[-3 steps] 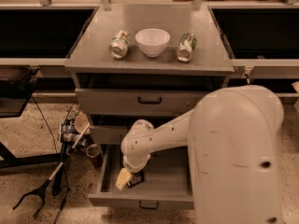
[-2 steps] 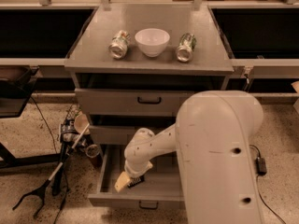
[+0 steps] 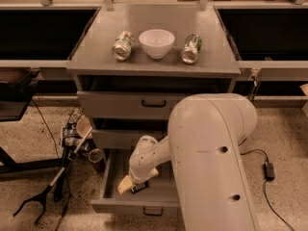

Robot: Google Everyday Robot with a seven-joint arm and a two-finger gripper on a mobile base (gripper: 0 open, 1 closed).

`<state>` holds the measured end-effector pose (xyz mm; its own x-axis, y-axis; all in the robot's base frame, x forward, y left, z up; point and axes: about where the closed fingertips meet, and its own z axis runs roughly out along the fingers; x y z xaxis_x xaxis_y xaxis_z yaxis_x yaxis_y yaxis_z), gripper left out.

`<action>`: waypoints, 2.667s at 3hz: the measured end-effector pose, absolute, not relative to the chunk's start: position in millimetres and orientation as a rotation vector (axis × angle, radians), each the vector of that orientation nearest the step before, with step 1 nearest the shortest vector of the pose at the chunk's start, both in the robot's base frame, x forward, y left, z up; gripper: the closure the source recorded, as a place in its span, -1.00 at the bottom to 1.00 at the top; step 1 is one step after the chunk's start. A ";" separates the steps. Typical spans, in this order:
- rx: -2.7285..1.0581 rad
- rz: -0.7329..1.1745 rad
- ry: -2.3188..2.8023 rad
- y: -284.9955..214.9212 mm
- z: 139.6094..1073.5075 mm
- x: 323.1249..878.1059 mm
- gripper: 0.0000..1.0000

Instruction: Pick rxbar chocolate from bottom drawer and place on counter

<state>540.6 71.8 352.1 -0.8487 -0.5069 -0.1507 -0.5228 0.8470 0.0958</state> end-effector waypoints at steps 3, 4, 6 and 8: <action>-0.554 0.213 2.944 69.5 315.1 584.6 -1.00; -0.369 0.181 2.979 78.7 279.1 618.5 -1.00; -0.188 0.098 3.111 112.9 204.4 636.5 -1.00; -0.039 0.059 3.152 104.9 156.1 631.9 -1.00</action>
Offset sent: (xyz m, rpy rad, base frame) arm 0.0314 -0.0049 -0.0177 0.0332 0.0073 -0.1441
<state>631.9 104.9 156.1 -0.9996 -0.0252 0.0110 -0.0248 0.9990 0.0378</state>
